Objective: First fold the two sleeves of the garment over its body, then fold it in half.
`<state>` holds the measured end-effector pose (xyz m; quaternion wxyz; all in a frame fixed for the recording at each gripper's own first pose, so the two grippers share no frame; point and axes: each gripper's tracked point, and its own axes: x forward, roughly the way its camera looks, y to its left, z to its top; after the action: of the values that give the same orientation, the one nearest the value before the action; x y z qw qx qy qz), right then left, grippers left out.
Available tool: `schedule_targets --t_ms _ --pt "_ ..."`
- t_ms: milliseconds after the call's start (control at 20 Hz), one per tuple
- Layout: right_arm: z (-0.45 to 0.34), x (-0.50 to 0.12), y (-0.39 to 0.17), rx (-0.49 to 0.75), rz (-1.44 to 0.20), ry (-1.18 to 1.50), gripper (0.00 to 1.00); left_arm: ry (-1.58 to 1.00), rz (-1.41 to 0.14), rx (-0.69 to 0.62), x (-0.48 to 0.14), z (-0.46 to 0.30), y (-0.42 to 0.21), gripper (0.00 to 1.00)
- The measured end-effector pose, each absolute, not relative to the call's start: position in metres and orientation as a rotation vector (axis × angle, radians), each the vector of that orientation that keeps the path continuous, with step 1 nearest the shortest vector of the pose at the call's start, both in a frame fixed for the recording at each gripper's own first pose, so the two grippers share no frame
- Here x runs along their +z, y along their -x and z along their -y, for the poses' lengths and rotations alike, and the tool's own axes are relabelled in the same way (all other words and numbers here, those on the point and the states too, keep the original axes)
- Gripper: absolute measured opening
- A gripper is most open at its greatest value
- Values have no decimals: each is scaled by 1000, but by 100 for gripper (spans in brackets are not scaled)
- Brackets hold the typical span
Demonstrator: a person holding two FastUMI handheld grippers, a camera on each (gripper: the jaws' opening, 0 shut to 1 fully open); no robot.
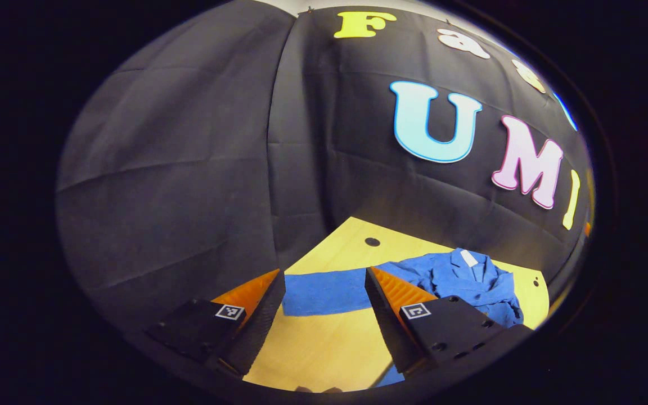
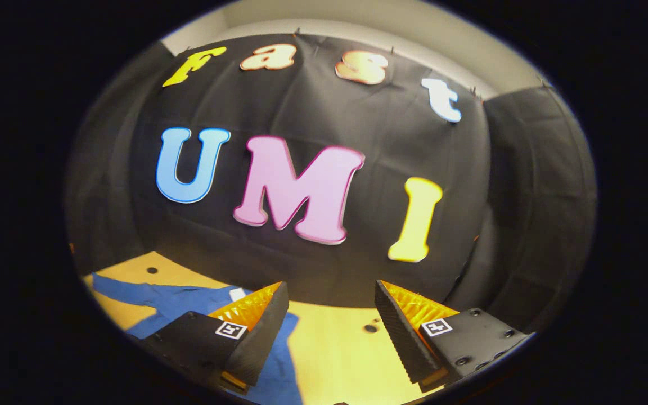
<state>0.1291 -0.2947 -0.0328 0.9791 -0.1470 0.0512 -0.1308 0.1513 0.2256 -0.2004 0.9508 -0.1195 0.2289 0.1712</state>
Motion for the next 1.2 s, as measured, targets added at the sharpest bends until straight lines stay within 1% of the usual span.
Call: schedule_targets --t_ms 50,100,150,200,250,400,500,550,600,650,700,750,800,900,950,1100,1150,1200 --pt "298 -16 -117 -282 -76 336 89 268 -500 345 -221 -234 -162 84" --pt "297 0 -106 -291 -60 352 91 301 -555 354 -241 -246 -169 82" --pt "294 10 -98 -298 -57 344 91 336 -607 375 -260 -258 -175 84" --pt "294 19 -88 -310 -61 323 99 360 -637 397 -277 -269 -186 84" --pt "291 29 -79 -328 -59 289 99 376 -664 410 -296 -277 -198 84" --pt "272 47 -68 -329 -53 203 99 359 -767 457 -339 -300 -212 84" --pt "247 56 -68 -289 -46 192 99 321 -812 478 -350 -298 -222 84" --pt "236 56 -68 -270 -47 181 99 296 -827 496 -353 -296 -226 85" --pt "223 53 -71 -239 -50 159 92 278 -847 519 -357 -290 -228 84" --pt "212 50 -75 -218 -57 139 92 267 -871 539 -359 -284 -230 84" --pt "210 45 -76 -225 -66 122 92 264 -893 550 -360 -277 -231 84" --pt "210 38 -77 -239 -71 99 99 275 -915 553 -363 -275 -231 84" --pt "200 34 -79 -219 -74 65 92 292 -938 555 -369 -272 -231 82" --pt "190 14 -85 -191 -117 28 92 328 -957 583 -375 -277 -226 87" --pt "189 7 -88 -183 -133 27 92 338 -941 591 -374 -275 -226 85" --pt "189 -9 -95 -161 -168 20 92 328 -952 582 -376 -271 -226 85" --pt "188 -12 -98 -154 -171 16 99 323 -958 566 -374 -266 -231 82" --pt "186 -16 -102 -146 -176 16 99 316 -966 552 -378 -260 -236 73"
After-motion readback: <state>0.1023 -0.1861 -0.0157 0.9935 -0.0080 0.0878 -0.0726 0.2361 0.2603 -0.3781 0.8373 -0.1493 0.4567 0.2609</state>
